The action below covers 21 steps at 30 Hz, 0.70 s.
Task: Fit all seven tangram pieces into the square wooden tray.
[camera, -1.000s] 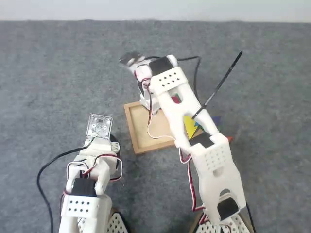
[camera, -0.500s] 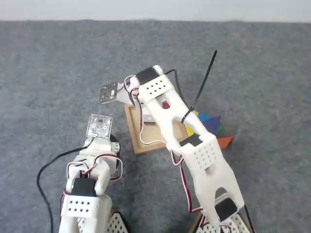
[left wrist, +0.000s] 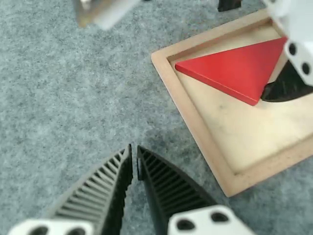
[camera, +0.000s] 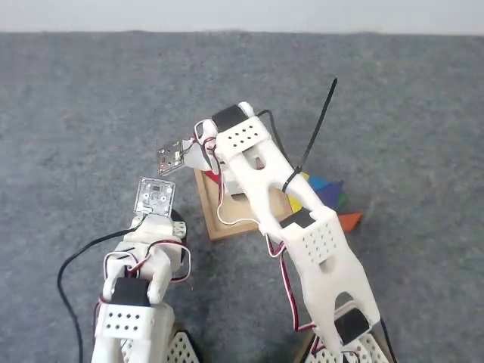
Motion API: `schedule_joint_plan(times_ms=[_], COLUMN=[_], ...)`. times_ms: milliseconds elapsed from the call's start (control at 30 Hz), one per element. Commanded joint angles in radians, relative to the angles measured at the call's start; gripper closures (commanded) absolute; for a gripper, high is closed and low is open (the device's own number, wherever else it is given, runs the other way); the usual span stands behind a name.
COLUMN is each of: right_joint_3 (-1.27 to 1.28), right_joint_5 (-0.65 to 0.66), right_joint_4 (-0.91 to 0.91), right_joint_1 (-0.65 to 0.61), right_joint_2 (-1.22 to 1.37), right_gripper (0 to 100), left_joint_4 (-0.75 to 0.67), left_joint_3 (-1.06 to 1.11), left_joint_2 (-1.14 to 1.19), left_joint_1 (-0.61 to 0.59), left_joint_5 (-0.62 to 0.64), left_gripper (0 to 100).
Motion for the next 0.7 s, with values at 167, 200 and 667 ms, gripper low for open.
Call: schedule_joint_plan(times_ms=[167,200,667], right_joint_3=[-0.219,-0.273,0.129], right_joint_5=[-0.084,-0.127,-0.646], right_joint_4=[0.099,0.104,0.088], right_joint_1=[0.104,0.120,0.120], right_joint_2=[-0.028,-0.031,-0.588], right_gripper=[61.5,62.4,93.2], left_joint_4=[0.002,0.002,0.002], left_joint_3=[-0.008,-0.008,-0.008], left_joint_2=[-0.012,-0.012,-0.012], left_joint_1=[-0.005,-0.005,-0.005], left_joint_5=[0.006,0.006,0.006], left_gripper=[99,99,99])
